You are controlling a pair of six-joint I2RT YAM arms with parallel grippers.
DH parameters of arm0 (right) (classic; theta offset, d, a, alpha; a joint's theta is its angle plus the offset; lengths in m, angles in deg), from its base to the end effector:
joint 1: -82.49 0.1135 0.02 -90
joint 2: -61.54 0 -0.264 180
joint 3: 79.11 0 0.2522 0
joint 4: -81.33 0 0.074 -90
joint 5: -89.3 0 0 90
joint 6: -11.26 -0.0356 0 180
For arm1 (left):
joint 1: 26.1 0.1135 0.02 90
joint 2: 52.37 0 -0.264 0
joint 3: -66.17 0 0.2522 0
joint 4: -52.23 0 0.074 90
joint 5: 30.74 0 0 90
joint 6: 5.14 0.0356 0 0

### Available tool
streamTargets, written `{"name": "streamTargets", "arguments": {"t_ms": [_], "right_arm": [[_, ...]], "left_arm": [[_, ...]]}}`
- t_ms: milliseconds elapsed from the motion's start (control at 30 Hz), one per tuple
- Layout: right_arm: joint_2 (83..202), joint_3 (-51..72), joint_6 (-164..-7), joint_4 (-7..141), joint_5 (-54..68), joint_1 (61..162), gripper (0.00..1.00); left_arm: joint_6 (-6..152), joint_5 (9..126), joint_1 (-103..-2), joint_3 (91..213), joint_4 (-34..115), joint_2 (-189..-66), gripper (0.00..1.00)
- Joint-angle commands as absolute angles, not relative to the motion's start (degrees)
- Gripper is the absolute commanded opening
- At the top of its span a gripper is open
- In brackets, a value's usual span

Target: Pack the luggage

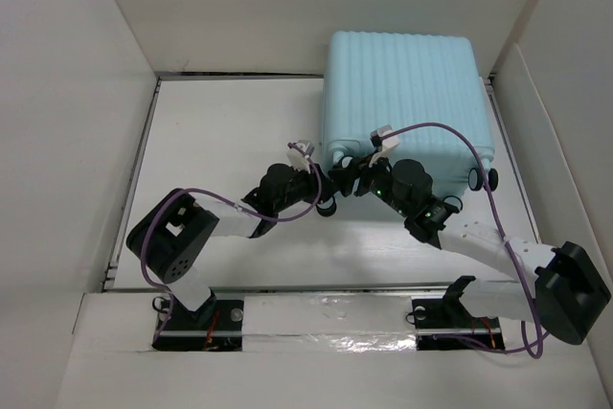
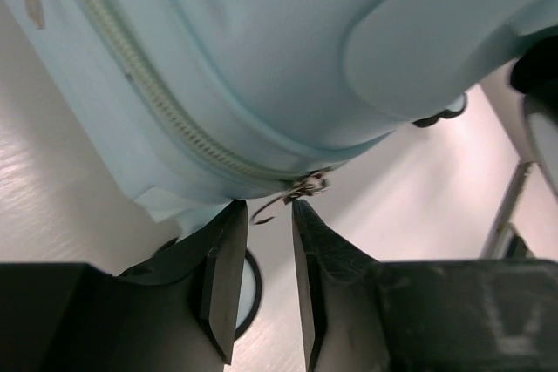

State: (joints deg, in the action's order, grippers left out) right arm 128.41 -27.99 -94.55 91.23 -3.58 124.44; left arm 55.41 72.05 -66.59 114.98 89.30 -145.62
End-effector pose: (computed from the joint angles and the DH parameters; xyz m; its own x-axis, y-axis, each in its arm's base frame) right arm 0.2005 0.1778 0.2767 -0.2447 0.1459 -0.9586 -0.5860 0.7654 0.2661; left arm 0.2404 -0.2156 0.1865 -0.4784 -0.2220 -0.8496 0.6488 0.5626 -0.5123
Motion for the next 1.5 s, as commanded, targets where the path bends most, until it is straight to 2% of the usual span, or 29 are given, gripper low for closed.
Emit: {"name": "streamTargets", "arguments": {"t_ms": [0,300,400,533,567,867,1033,1267,1467], "right_arm": [[128.0,-27.6,-93.2,100.4,-2.5,124.1,0.01],[128.2,-27.7,-93.5,100.7,-2.1,124.6,0.00],[128.0,-28.0,-93.5,100.7,-2.1,124.6,0.00],[127.5,-28.3,-93.6,100.7,-2.2,124.6,0.00],[127.4,-28.4,-93.6,100.8,-2.2,124.6,0.00],[125.7,-30.3,-93.5,100.8,-2.4,124.6,0.00],[121.7,-31.1,-91.8,96.7,-2.1,124.6,0.00],[116.1,-32.3,-89.1,90.1,4.1,125.6,0.00],[113.6,-31.3,-86.0,82.1,11.8,126.8,0.00]], "left_arm": [[54.3,71.4,-66.8,116.8,100.5,-144.1,0.24],[53.5,71.7,-66.8,116.8,102.0,-142.8,0.24],[53.0,70.4,-66.8,116.9,101.9,-143.4,0.22],[51.6,66.0,-66.8,117.7,99.6,-143.5,0.06],[51.4,64.8,-66.8,117.5,99.3,-143.2,0.00],[55.0,54.2,-66.8,115.8,92.5,-137.5,0.00],[59.3,43.5,-66.8,115.2,80.3,-132.5,0.00],[61.8,41.2,-62.1,116.2,77.4,-130.1,0.00],[64.9,43.3,-59.1,123.2,80.4,-137.0,0.00]]}}
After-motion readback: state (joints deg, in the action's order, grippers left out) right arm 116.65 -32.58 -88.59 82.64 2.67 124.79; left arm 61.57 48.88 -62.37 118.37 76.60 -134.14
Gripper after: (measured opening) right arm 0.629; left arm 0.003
